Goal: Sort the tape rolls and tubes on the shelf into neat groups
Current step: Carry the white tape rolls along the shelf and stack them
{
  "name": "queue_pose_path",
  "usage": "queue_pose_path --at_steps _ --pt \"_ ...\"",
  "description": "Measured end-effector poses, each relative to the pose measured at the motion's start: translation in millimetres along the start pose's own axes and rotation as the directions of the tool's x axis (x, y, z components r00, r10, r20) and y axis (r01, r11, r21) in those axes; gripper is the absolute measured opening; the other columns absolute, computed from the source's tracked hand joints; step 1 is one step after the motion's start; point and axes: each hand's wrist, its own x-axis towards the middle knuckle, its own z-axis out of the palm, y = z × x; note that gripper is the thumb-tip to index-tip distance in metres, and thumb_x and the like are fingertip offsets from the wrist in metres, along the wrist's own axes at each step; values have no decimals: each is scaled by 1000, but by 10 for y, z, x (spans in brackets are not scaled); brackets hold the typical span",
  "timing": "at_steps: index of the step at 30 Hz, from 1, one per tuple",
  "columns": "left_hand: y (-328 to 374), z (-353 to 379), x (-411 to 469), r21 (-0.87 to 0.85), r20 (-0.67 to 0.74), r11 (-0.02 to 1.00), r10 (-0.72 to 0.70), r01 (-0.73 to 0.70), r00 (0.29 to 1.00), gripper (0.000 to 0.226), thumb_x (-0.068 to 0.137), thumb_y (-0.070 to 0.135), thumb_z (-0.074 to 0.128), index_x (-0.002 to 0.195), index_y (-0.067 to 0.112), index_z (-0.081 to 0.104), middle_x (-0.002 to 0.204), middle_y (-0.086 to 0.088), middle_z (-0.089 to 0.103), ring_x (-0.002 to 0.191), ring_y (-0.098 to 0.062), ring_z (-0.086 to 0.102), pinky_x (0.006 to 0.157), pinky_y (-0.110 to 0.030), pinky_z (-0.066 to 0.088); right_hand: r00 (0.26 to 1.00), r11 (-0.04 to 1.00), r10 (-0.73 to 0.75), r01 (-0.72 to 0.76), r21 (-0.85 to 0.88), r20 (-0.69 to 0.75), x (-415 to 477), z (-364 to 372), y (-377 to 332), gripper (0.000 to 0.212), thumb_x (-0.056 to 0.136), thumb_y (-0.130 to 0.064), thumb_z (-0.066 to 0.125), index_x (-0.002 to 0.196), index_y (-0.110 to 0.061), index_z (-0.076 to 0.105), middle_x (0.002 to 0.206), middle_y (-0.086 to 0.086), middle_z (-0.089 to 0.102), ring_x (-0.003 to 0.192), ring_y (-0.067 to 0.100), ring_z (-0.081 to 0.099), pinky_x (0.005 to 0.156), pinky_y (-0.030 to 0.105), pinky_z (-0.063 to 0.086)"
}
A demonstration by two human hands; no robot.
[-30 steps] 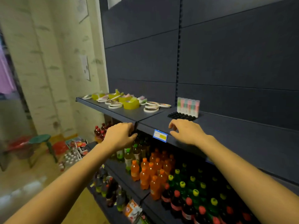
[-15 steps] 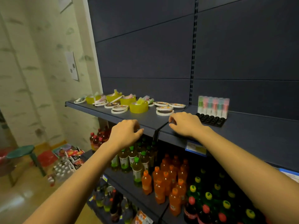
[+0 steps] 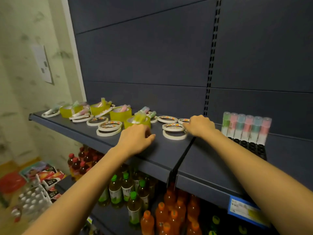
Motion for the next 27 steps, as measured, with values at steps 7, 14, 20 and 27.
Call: queue_pose_path --at_steps 7,14,20,27 --pt "-221 100 468 -2 37 991 134 -134 990 32 91 42 49 84 16 66 85 -4 65 78 -18 57 63 -30 44 984 978 126 -103 -182 123 456 224 -110 54 91 -56 36 116 -14 60 112 5 60 102 24 57 74 30 36" --pt "-286 148 843 0 126 947 318 -320 940 34 92 38 48 74 13 62 72 -1 54 75 -21 56 59 -28 38 965 970 193 -159 -185 181 569 86 -196 42 89 -55 39 99 -19 57 98 0 54 94 24 52 77 32 34" --pt "-147 306 1043 132 154 874 447 -467 881 34 93 36 41 105 12 62 116 -12 62 110 -32 56 84 -36 44 948 950 304 -294 -109 98 337 -128 -117 37 86 -48 42 68 -16 48 85 3 49 84 26 49 71 30 34" --pt "33 572 1322 182 275 839 457 -512 846 31 92 35 44 108 14 59 115 -8 62 105 -26 58 77 -33 42 905 903 426 -426 -51 -11 -181 -253 22 40 92 -46 38 74 -14 55 79 6 52 77 24 50 54 26 32"
